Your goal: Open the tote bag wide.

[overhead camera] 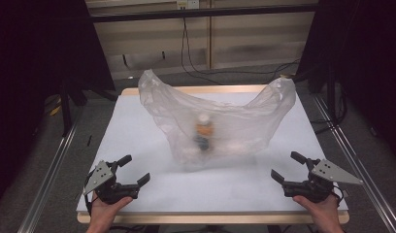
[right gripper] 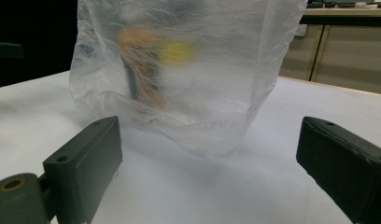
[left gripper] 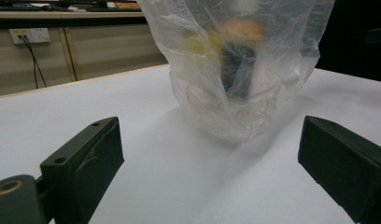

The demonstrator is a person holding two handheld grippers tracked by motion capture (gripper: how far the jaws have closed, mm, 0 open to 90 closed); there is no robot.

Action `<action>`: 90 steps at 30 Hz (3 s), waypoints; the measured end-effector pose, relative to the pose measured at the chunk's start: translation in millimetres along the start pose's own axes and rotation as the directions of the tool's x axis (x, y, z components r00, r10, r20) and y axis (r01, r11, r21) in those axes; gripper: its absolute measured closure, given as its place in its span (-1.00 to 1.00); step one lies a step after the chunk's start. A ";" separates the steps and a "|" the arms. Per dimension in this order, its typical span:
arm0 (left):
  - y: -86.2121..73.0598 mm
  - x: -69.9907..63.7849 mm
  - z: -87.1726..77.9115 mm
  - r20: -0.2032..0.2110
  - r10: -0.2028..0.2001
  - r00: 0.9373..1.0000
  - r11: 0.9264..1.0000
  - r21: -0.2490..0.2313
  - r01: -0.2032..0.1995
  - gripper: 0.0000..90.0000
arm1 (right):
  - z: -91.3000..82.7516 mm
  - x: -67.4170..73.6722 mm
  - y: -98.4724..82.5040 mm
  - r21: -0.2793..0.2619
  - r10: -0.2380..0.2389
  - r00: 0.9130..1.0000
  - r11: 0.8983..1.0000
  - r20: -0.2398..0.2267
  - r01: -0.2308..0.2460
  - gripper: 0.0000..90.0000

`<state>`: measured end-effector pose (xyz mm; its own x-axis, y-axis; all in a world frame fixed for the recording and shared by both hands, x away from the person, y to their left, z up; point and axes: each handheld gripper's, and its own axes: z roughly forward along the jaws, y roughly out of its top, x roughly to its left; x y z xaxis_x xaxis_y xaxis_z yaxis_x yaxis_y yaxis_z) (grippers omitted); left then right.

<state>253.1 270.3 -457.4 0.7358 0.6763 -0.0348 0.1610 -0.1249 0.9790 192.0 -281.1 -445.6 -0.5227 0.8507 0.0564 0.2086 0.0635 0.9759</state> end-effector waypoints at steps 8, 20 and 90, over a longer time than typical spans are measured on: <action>2.1 -2.2 2.3 0.027 -0.002 1.000 0.999 0.033 0.001 -0.66 | -0.8 -2.8 2.5 0.003 0.001 1.000 1.000 -0.008 -0.001 -0.60; 19.2 -12.0 11.5 0.135 0.020 0.991 0.997 0.066 -0.029 0.16 | 7.5 -1.3 13.2 0.006 -0.011 0.993 1.000 -0.115 0.012 0.26; 175.8 -31.6 141.8 0.366 0.082 0.927 0.995 0.018 -0.095 1.00 | 112.7 11.2 165.4 0.037 -0.098 0.959 0.993 -0.266 0.111 1.00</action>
<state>351.4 124.0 -312.7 0.9360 0.3510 -0.0258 0.1023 -0.2013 0.9742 313.8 -202.3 -307.3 -0.7418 0.6705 0.0149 0.1794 0.1770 0.9677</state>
